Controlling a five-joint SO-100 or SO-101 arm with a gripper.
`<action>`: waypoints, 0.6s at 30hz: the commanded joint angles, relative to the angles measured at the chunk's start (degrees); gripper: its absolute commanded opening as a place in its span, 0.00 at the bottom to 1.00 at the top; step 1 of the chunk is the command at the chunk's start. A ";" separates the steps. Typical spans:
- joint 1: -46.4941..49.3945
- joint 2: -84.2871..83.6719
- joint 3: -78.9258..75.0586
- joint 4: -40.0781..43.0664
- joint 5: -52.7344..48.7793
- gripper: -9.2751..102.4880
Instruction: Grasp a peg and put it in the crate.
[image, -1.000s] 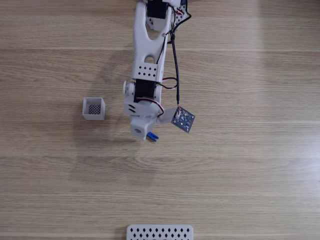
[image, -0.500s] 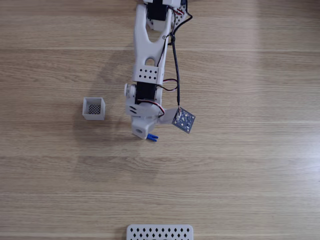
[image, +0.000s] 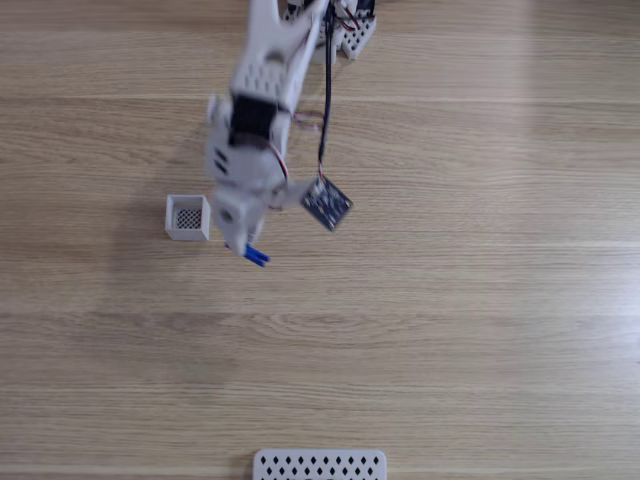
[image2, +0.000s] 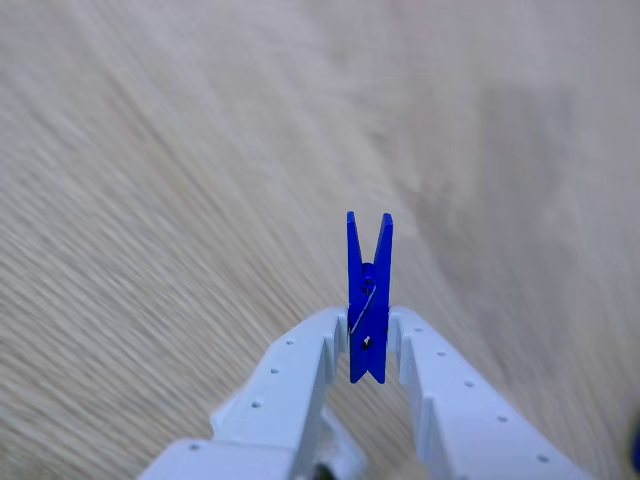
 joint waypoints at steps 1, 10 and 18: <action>0.00 19.07 5.80 -5.19 10.37 0.07; 1.76 30.67 26.37 -40.08 61.17 0.07; 11.16 30.50 40.34 -70.22 84.73 0.08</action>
